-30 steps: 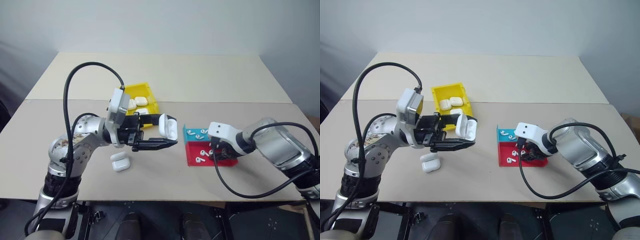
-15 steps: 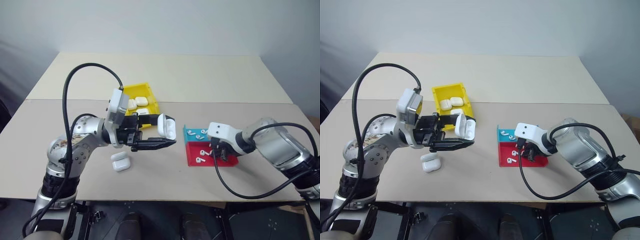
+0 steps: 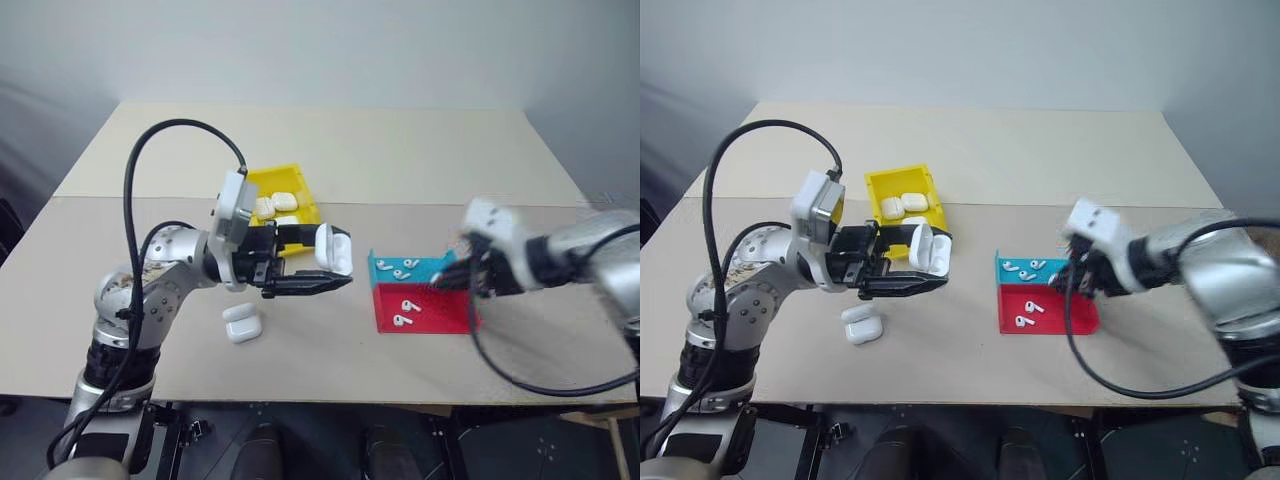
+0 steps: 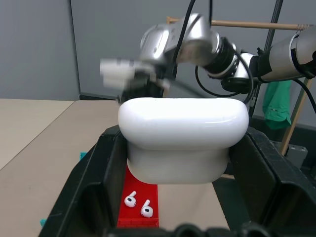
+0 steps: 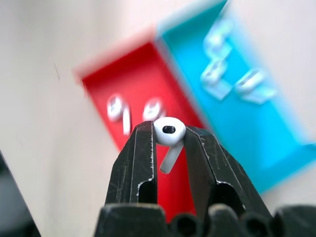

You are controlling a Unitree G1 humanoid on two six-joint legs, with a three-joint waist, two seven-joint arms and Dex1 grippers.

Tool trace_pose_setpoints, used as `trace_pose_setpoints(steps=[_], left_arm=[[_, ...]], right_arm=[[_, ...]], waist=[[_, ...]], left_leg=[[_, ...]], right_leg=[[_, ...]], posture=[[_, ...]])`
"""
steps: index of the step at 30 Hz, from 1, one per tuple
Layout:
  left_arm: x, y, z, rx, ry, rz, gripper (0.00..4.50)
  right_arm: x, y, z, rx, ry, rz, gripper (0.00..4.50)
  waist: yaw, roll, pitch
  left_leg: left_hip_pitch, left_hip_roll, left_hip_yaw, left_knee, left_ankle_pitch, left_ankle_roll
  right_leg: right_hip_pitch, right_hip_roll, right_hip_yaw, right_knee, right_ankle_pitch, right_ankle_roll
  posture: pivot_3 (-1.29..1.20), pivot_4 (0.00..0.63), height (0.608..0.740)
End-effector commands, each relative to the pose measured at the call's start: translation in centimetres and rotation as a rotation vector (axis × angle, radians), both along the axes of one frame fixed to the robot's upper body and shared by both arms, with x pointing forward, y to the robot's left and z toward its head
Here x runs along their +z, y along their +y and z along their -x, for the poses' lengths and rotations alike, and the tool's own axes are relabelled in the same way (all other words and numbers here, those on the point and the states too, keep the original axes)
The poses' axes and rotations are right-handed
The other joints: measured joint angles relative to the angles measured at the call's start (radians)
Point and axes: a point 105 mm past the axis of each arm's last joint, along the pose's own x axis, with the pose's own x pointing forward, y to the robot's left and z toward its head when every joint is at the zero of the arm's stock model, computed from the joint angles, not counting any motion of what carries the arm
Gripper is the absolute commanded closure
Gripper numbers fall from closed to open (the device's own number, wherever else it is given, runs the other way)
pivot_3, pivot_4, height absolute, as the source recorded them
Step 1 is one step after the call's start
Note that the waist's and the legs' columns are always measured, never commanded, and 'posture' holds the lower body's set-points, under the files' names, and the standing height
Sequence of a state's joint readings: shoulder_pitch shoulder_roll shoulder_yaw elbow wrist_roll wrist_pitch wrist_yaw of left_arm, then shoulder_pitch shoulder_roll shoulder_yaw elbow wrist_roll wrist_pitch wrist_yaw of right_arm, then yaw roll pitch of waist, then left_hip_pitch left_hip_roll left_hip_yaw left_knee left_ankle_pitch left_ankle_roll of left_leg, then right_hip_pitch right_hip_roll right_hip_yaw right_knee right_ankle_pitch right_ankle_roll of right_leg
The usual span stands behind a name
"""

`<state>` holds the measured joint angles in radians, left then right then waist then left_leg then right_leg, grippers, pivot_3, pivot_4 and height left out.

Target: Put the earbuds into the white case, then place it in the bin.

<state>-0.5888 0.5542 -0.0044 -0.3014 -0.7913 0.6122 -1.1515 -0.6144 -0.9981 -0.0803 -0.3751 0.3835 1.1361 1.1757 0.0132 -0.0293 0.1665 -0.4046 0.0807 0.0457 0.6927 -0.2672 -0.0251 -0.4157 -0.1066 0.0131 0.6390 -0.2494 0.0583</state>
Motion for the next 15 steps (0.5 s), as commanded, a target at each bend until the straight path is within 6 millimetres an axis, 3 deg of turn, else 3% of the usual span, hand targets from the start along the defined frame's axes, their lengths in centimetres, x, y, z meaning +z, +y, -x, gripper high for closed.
trace_pose_setpoints(steps=[1, 6, 10, 15], left_arm=[[1.1, -0.2, 0.2, -0.024, -0.031, 0.033, 1.70], [2.1, -0.6, -0.6, -0.060, -0.048, 0.064, 1.70], [2.2, -1.0, -1.3, -0.091, -0.068, 0.074, 1.70], [2.2, -1.7, -1.7, -0.126, -0.080, 0.062, 1.70]], right_arm=[[4.7, 0.1, 0.8, -0.029, -0.233, -0.284, 3.86], [8.0, 3.4, 3.1, 0.076, -0.463, -0.617, 3.86], [8.4, 6.3, 4.8, 0.179, -0.494, -0.699, 3.86], [8.5, 8.8, 5.6, 0.241, -0.491, -0.741, 3.86]], waist=[[-0.004, 0.000, 0.000], [-0.002, 0.002, -0.001], [-0.003, 0.002, -0.001], [-0.003, 0.002, -0.001]], left_leg=[[0.000, 0.000, 0.000, 0.000, 0.000, 0.000], [0.001, 0.000, 0.000, 0.001, 0.000, -0.001], [0.000, 0.000, 0.000, 0.000, 0.001, -0.001], [0.000, 0.000, 0.000, 0.000, 0.000, -0.001]], right_leg=[[0.000, 0.000, 0.000, 0.000, 0.000, 0.000], [0.000, 0.001, 0.000, 0.003, 0.000, 0.000], [-0.001, 0.001, 0.000, 0.003, 0.000, 0.000], [-0.001, 0.001, 0.000, 0.002, 0.000, 0.000]], posture=[[0.00, 0.150, 0.740], [0.00, 0.150, 0.740], [0.00, 0.150, 0.740], [0.00, 0.150, 0.740]])
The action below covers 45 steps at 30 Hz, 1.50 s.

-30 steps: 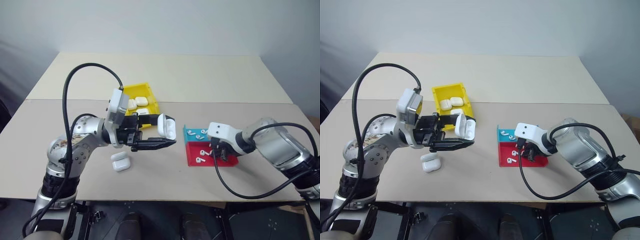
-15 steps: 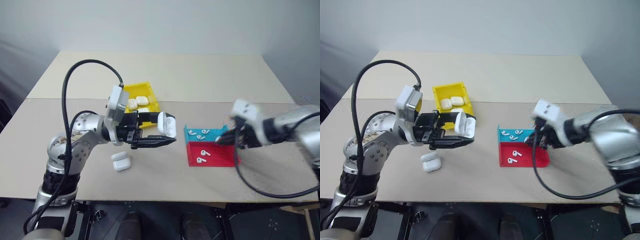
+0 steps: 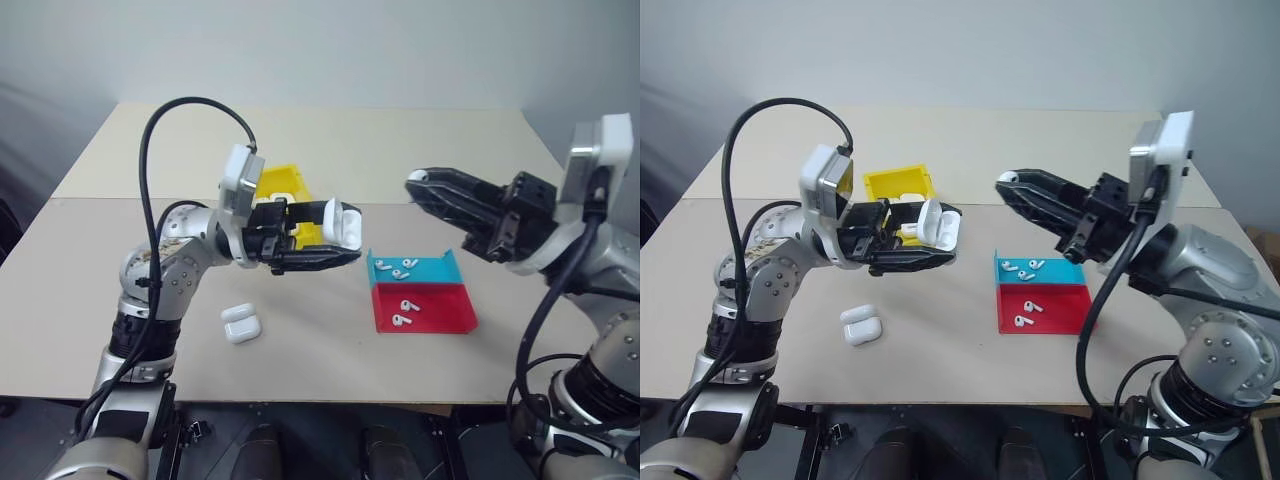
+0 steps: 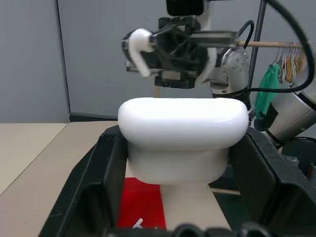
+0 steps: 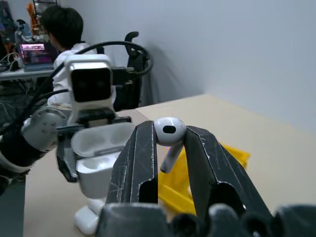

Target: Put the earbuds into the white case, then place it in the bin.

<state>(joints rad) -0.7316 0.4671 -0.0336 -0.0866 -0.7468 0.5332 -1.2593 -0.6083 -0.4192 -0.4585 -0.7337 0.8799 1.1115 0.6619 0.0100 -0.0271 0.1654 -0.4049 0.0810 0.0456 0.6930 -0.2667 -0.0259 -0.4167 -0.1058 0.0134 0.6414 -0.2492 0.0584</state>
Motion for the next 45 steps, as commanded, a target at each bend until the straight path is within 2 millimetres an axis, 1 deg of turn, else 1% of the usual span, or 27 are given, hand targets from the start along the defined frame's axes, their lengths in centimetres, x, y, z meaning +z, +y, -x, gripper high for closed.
trace_pose_setpoints(steps=[1, 5, 8, 15, 21, 29, 31, 35, 39, 40, 45], left_arm=[[0.9, -0.9, 0.4, -0.051, -0.067, -0.005, 1.70], [1.2, -1.0, 0.5, -0.075, -0.074, -0.010, 1.70], [1.3, -1.0, 0.6, -0.082, -0.078, -0.011, 1.70], [1.5, -0.9, 0.7, -0.079, -0.087, -0.011, 1.70], [1.4, -0.8, 0.9, -0.076, -0.087, -0.010, 1.70], [1.6, -0.9, 0.9, -0.067, -0.087, -0.001, 1.70], [1.6, -0.8, 0.8, -0.060, -0.084, 0.001, 1.70], [1.6, -0.8, 0.7, -0.053, -0.083, 0.001, 1.70], [1.7, -0.6, 0.5, -0.037, -0.080, 0.005, 1.70], [1.7, -0.6, 0.5, -0.037, -0.080, 0.005, 1.70], [1.6, -0.5, 0.3, -0.022, -0.079, 0.002, 1.70]], right_arm=[[0.8, 1.7, 1.2, 0.054, -0.068, -0.019, 3.86], [0.2, 3.0, 1.4, 0.090, -0.049, 0.000, 3.86], [-0.3, 3.6, 1.2, 0.089, -0.039, 0.016, 3.86], [-1.4, 3.3, 0.1, 0.048, -0.029, 0.069, 3.86], [-1.5, 3.1, -0.4, 0.033, -0.037, 0.086, 3.86], [-2.1, 3.4, -0.4, 0.042, -0.035, 0.113, 3.86], [-2.3, 3.3, 0.0, 0.063, -0.034, 0.131, 3.13], [-2.5, 3.1, 0.1, 0.069, -0.043, 0.149, 1.87], [-1.9, 2.8, 0.3, 0.082, -0.066, 0.144, 0.54], [-1.8, 2.8, 0.4, 0.083, -0.067, 0.137, 0.54], [0.4, 1.9, 0.4, 0.090, -0.089, 0.072, 0.54]], waist=[[0.000, 0.000, 0.000], [-0.001, 0.000, 0.000], [-0.003, 0.000, 0.000], [-0.003, 0.000, 0.000], [-0.003, 0.000, 0.000], [-0.002, 0.000, 0.000], [-0.002, 0.000, 0.000], [-0.001, 0.000, 0.000], [-0.001, 0.000, 0.000], [-0.001, 0.000, 0.000], [-0.001, 0.000, 0.000]], left_leg=[[0.000, 0.000, 0.000, 0.000, 0.000, 0.000], [0.000, 0.000, 0.000, 0.000, 0.000, 0.000], [0.000, 0.000, 0.000, 0.000, 0.000, 0.000], [-0.001, 0.000, 0.000, 0.000, 0.000, 0.000], [-0.001, 0.000, 0.000, 0.000, 0.000, 0.000], [-0.001, 0.000, 0.000, 0.000, 0.000, 0.000], [-0.001, 0.000, 0.000, 0.000, 0.000, 0.000], [-0.001, 0.000, 0.000, 0.000, 0.000, 0.000], [-0.001, 0.000, 0.000, 0.000, 0.000, 0.000], [-0.001, 0.000, 0.000, 0.000, 0.000, 0.000], [-0.001, 0.000, 0.000, 0.000, 0.000, 0.000]], right_leg=[[0.000, 0.000, 0.000, 0.000, 0.000, 0.000], [0.000, 0.000, 0.000, 0.000, 0.000, 0.000], [-0.001, 0.000, 0.000, 0.000, 0.000, 0.000], [-0.001, 0.000, 0.000, 0.000, 0.000, 0.000], [-0.001, 0.000, 0.000, 0.000, 0.000, 0.000], [-0.002, 0.000, 0.000, 0.000, 0.000, 0.000], [-0.002, 0.000, 0.000, 0.000, 0.000, 0.000], [-0.002, 0.000, 0.000, 0.000, 0.000, 0.000], [-0.001, 0.000, 0.000, -0.001, 0.000, 0.000], [-0.002, 0.000, 0.000, -0.001, 0.000, 0.000], [-0.002, 0.000, 0.000, -0.001, 0.000, 0.000]], posture=[[0.00, 0.150, 0.740], [0.00, 0.150, 0.740], [0.00, 0.150, 0.740], [0.00, 0.150, 0.740], [0.00, 0.150, 0.740], [0.00, 0.150, 0.740], [0.00, 0.150, 0.740], [0.00, 0.150, 0.740], [0.00, 0.150, 0.740], [0.00, 0.150, 0.740], [0.00, 0.150, 0.740]])
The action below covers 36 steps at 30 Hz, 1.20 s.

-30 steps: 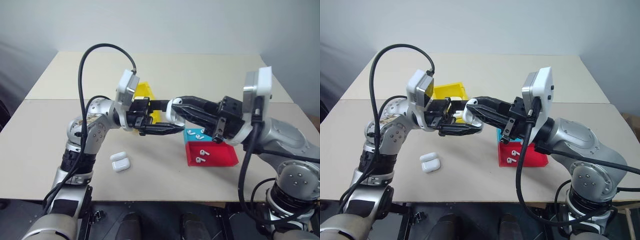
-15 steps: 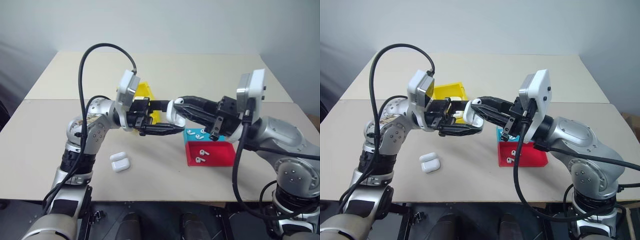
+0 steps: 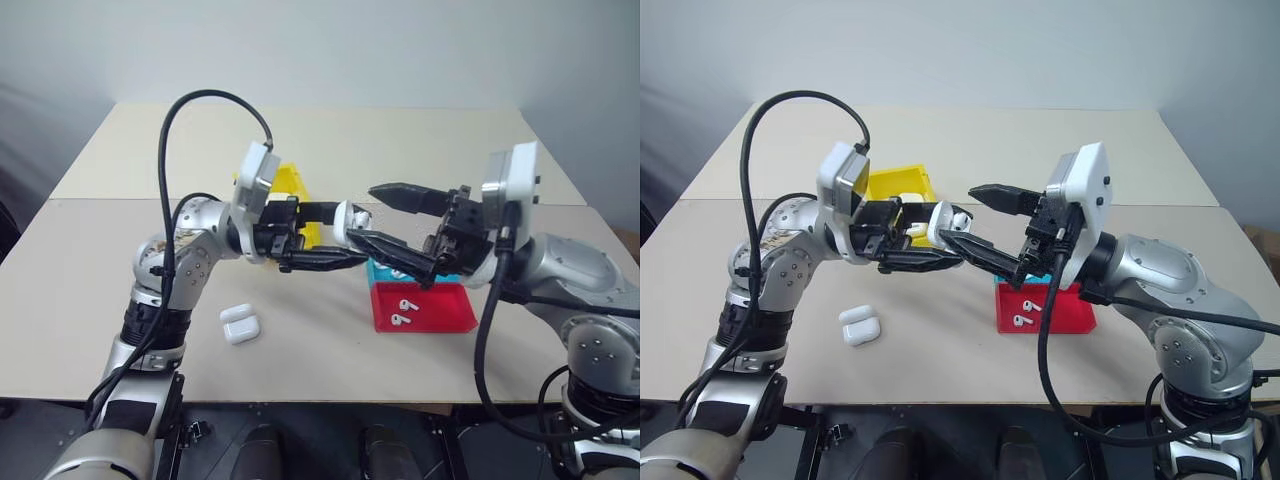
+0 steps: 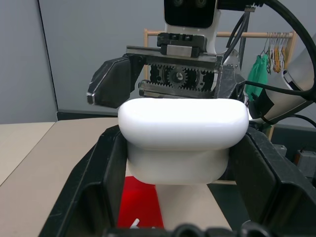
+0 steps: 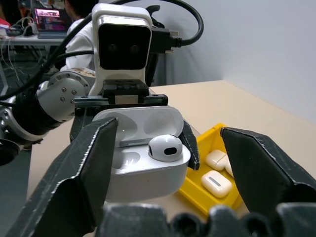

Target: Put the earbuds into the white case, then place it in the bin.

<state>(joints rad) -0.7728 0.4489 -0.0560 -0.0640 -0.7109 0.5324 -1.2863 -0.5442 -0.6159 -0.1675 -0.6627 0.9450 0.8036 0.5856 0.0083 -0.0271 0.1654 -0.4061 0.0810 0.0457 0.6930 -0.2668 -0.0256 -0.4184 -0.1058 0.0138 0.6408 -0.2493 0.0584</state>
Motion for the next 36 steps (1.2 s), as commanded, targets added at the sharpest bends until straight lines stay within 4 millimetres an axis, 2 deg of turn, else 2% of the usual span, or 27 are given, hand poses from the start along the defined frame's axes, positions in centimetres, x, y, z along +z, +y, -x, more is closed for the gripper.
trace_pose_setpoints(steps=[1, 5, 8, 11, 13, 15, 20, 26, 32, 36], left_arm=[[1.4, 0.3, 0.3, 0.010, -0.057, 0.031, 1.70], [1.2, 0.4, 0.3, 0.016, -0.056, 0.028, 1.70], [0.8, 0.8, 0.5, 0.020, -0.053, 0.022, 1.70], [0.6, 1.2, 0.6, 0.036, -0.052, 0.017, 1.70], [0.4, 1.4, 0.7, 0.048, -0.053, 0.020, 1.70], [0.4, 1.6, 0.9, 0.054, -0.056, 0.024, 1.70], [0.4, 1.8, 1.1, 0.081, -0.062, 0.036, 1.70], [0.3, 2.0, 1.3, 0.106, -0.067, 0.043, 1.70], [0.0, 2.3, 1.5, 0.118, -0.069, 0.034, 1.70], [0.1, 2.4, 1.7, 0.125, -0.071, 0.032, 1.70]], right_arm=[[2.4, -0.8, 0.6, 0.016, -0.066, -0.036, 0.54], [3.5, -2.7, -0.7, -0.022, -0.102, 0.048, 0.54], [3.0, -4.3, -2.8, -0.025, -0.103, 0.225, 0.54], [0.6, -5.7, -5.9, -0.060, -0.145, 0.508, 1.16], [-1.1, -6.3, -8.0, -0.054, -0.151, 0.677, 1.78], [-2.6, -6.7, -9.2, 0.000, -0.163, 0.829, 2.43], [-6.1, -7.3, -12.3, 0.079, -0.228, 1.140, 2.43], [-8.6, -7.0, -14.2, 0.162, -0.286, 1.320, 2.43], [-10.8, -7.6, -14.7, 0.232, -0.308, 1.467, 2.43], [-11.7, -7.6, -15.0, 0.241, -0.308, 1.485, 2.43]], waist=[[0.001, 0.000, 0.000], [0.003, 0.000, 0.000], [0.002, 0.000, 0.000], [-0.004, 0.000, 0.000], [-0.018, 0.000, 0.000], [-0.023, 0.000, 0.000], [-0.029, 0.001, 0.000], [-0.026, 0.001, 0.001], [-0.026, 0.001, 0.001], [-0.028, 0.001, 0.001]], left_leg=[[0.000, 0.000, 0.000, 0.000, 0.000, 0.000], [0.000, 0.000, 0.000, 0.000, 0.000, 0.000], [0.000, 0.000, 0.000, 0.000, 0.000, 0.000], [0.001, 0.000, 0.001, -0.001, 0.000, 0.001], [0.000, 0.000, 0.003, 0.000, -0.001, 0.001], [0.001, 0.000, 0.003, 0.000, -0.001, 0.001], [0.000, 0.000, 0.003, -0.002, 0.000, 0.000], [0.000, 0.000, 0.004, -0.002, 0.002, -0.003], [0.000, 0.000, 0.004, -0.002, 0.002, -0.004], [0.000, 0.000, 0.004, -0.003, 0.006, -0.010]], right_leg=[[0.000, 0.000, 0.000, 0.000, 0.000, 0.000], [0.000, 0.000, 0.000, 0.000, 0.000, 0.000], [0.000, 0.000, 0.000, -0.001, 0.000, 0.000], [0.000, 0.000, 0.001, -0.001, 0.000, 0.000], [-0.001, 0.000, 0.002, -0.001, 0.000, 0.000], [-0.001, 0.000, 0.002, -0.001, 0.000, 0.000], [-0.003, 0.000, 0.002, -0.001, 0.000, 0.000], [-0.003, 0.000, 0.002, -0.001, 0.000, 0.000], [-0.003, 0.000, 0.002, 0.000, 0.000, 0.000], [-0.003, 0.000, 0.002, 0.000, 0.000, 0.000]], posture=[[0.00, 0.150, 0.740], [0.00, 0.150, 0.740], [0.00, 0.150, 0.740], [0.00, 0.150, 0.740], [0.00, 0.150, 0.740], [0.00, 0.150, 0.740], [0.00, 0.150, 0.740], [0.00, 0.150, 0.740], [0.00, 0.150, 0.740], [0.00, 0.150, 0.740]])
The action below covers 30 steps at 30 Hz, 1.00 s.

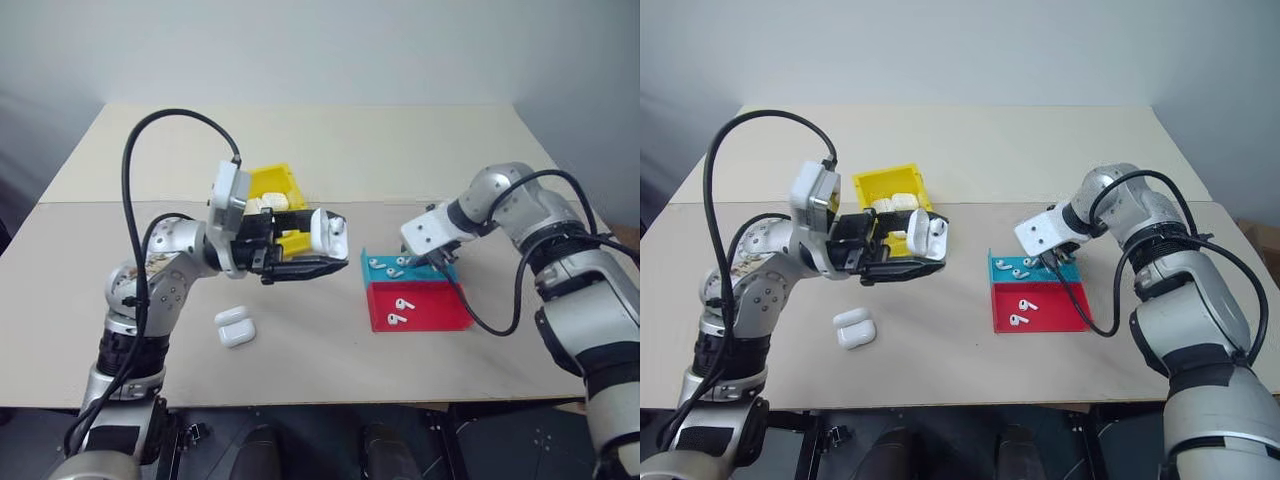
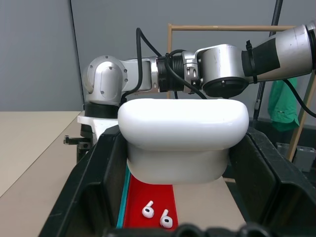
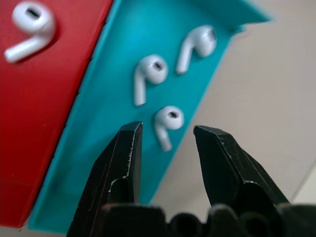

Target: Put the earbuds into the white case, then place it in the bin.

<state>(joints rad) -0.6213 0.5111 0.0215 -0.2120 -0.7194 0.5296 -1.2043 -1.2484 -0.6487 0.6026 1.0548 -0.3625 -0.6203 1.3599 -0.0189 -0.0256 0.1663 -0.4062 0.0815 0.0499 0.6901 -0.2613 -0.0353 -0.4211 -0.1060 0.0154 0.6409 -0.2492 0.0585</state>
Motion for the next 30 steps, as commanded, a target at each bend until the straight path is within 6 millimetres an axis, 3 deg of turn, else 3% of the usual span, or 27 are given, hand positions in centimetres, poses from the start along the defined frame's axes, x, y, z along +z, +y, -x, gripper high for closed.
trace_pose_setpoints(steps=[1, 8, 30], left_arm=[[1.1, 0.1, 1.0, -0.016, -0.054, 0.019, 1.70], [1.3, 0.1, 1.2, -0.009, -0.056, 0.016, 1.70], [1.4, 0.5, 1.4, 0.014, -0.054, 0.011, 1.70]], right_arm=[[0.7, 0.4, -0.6, 0.026, -0.060, 0.005, 2.43], [0.6, 0.7, -1.4, 0.012, -0.110, 0.017, 2.43], [0.2, 2.6, -1.5, 0.040, -0.099, -0.046, 2.43]], waist=[[-0.002, 0.000, 0.000], [-0.015, 0.000, 0.000], [-0.026, 0.000, 0.000]], left_leg=[[0.000, 0.000, 0.000, 0.000, 0.000, 0.000], [0.002, 0.000, 0.000, -0.005, 0.003, -0.005], [0.003, 0.000, 0.000, -0.008, 0.004, -0.006]], right_leg=[[0.000, 0.000, 0.000, 0.000, 0.000, 0.000], [0.000, 0.000, 0.000, 0.001, 0.000, 0.000], [0.000, 0.000, 0.000, 0.002, 0.000, 0.000]], posture=[[0.00, 0.150, 0.740], [0.00, 0.150, 0.740], [0.00, 0.150, 0.740]])
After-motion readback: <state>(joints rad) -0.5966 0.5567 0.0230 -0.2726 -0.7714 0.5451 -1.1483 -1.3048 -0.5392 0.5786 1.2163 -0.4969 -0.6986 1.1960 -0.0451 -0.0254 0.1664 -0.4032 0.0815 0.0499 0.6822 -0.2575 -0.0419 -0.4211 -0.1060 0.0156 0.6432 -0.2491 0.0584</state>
